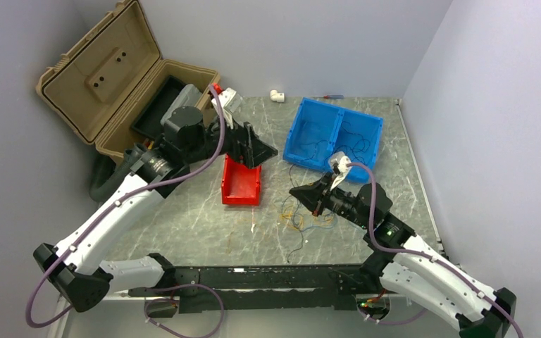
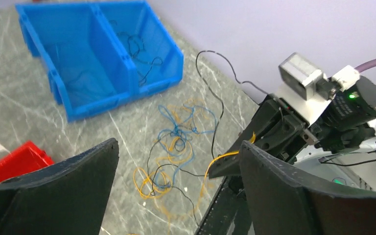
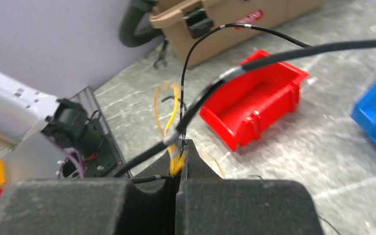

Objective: Untangle the cables
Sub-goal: Untie the cable.

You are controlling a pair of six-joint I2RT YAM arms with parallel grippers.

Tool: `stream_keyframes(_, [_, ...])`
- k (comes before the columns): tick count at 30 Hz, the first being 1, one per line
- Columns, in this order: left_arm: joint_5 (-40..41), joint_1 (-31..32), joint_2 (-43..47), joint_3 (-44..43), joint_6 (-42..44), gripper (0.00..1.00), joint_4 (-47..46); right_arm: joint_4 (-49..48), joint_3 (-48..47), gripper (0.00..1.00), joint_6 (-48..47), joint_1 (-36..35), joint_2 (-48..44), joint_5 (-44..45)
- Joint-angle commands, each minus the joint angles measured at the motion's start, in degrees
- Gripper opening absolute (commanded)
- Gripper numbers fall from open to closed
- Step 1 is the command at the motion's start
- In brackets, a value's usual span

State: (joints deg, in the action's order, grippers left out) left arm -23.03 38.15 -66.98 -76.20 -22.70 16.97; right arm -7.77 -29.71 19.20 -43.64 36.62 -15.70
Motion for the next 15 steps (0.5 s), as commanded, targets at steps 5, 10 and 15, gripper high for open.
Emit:
stream_keyframes(5, [-0.3, -0.4, 0.1, 7.0, 1.9, 0.99, -3.2, 16.9, -6.6, 0.0, 6.1, 0.0, -2.2, 18.5])
stream_keyframes(10, [1.6, 0.8, -1.5, 9.9, 4.5, 0.98, 0.5, 23.2, -9.1, 0.0, 8.0, 0.0, -1.5, 28.4])
stream_keyframes(15, [4.2, 2.9, 0.1, 15.1, 4.7, 0.97, -0.1, 26.3, -8.9, 0.0, 9.4, 0.2, -2.5, 33.3])
